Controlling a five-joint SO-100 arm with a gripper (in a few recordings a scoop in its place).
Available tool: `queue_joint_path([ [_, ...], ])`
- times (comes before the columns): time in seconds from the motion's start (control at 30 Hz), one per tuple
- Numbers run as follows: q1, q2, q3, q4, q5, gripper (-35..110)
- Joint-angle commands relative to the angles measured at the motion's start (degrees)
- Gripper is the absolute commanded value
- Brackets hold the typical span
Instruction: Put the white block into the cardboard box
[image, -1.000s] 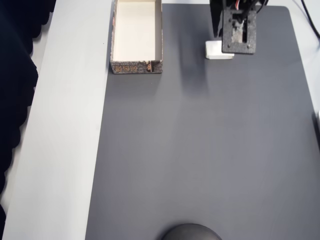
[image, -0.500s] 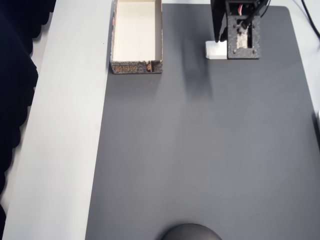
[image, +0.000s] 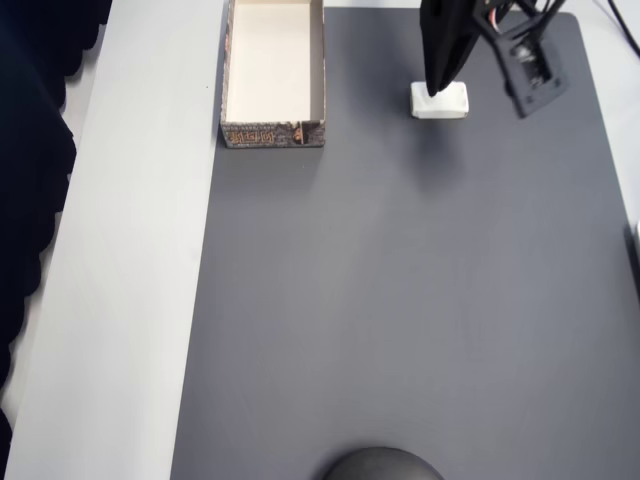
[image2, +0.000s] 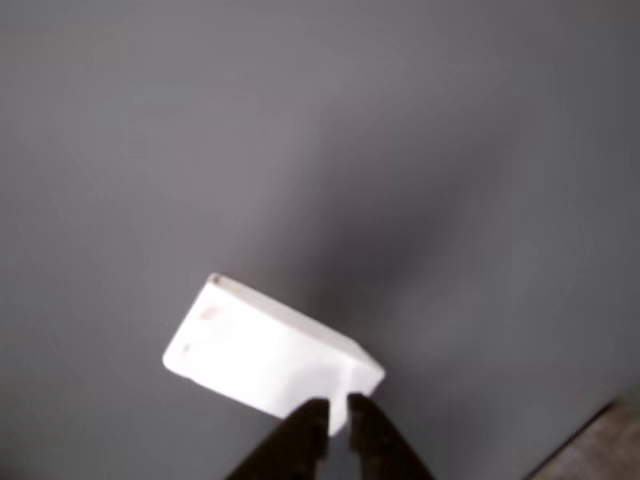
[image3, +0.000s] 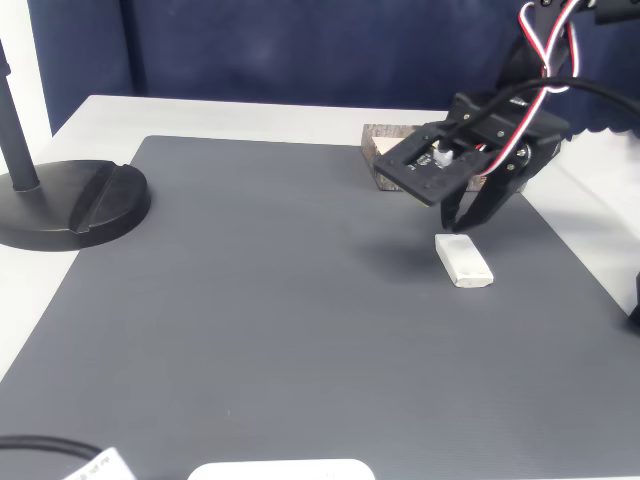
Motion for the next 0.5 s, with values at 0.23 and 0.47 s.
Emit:
queue_joint_path([
  [0.23, -0.44, 0.0, -3.43, 1.58, 25.58, -2],
  [0.47, -0.53, -0.09, -3.52, 4.83, 35.77, -2],
])
